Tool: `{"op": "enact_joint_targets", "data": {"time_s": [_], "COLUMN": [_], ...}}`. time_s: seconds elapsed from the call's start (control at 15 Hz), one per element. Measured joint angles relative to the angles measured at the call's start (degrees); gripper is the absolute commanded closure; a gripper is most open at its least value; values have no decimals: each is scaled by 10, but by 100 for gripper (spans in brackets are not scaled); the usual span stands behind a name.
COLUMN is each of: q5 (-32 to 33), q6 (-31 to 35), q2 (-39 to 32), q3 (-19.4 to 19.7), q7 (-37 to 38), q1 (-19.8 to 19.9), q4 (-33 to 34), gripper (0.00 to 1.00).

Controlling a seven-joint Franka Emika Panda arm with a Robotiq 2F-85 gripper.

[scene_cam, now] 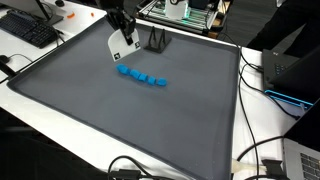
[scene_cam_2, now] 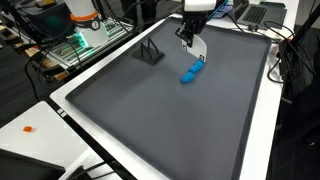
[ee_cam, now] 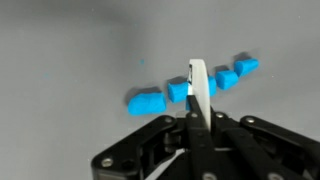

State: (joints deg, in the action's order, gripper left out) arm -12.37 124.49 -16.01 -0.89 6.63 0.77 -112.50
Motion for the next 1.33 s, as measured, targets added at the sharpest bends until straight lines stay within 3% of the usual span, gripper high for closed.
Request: {"op": "enact_joint_targets", "data": {"time_s": [0.73, 1.13, 1.33], "q5": [-44, -73, -119], "q6": [23, 76, 102], "q2": [89, 121, 128], "q3": [-1, 1, 1], "q7": [269, 349, 360], "q1": [-22, -22, -20], "q4": [-145, -233, -268], "gripper": [99, 99, 99]}}
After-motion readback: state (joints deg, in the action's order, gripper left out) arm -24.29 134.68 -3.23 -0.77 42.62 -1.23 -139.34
